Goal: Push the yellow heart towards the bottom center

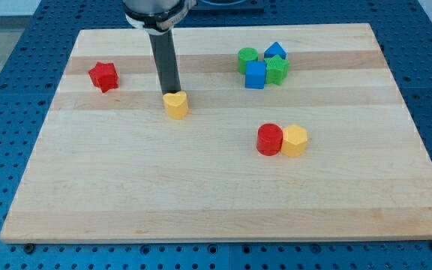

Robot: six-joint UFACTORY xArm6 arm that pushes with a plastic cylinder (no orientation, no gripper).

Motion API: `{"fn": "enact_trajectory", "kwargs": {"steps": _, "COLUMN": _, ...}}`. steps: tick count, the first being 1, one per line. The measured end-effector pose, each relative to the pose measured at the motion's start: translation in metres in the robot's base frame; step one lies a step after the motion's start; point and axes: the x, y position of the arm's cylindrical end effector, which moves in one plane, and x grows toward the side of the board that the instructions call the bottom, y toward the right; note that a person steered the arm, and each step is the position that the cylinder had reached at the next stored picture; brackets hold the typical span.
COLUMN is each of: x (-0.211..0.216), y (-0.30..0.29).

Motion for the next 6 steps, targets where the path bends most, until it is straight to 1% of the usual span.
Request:
{"fn": "enact_trajectory", "kwargs": {"steps": 1, "x": 0.008, "y": -0.001}}
{"fn": "enact_trajectory", "kwargs": {"steps": 3, "x": 0.073, "y": 0.001}}
{"fn": "enact_trajectory", "kwargs": {"steps": 4, "x": 0.046, "y": 0.004}}
{"fn": "enact_trajectory", "kwargs": {"steps": 5, "x": 0.031, "y": 0.021}}
{"fn": "enact_trajectory", "kwargs": {"steps": 6, "x": 0.061, "y": 0.022}}
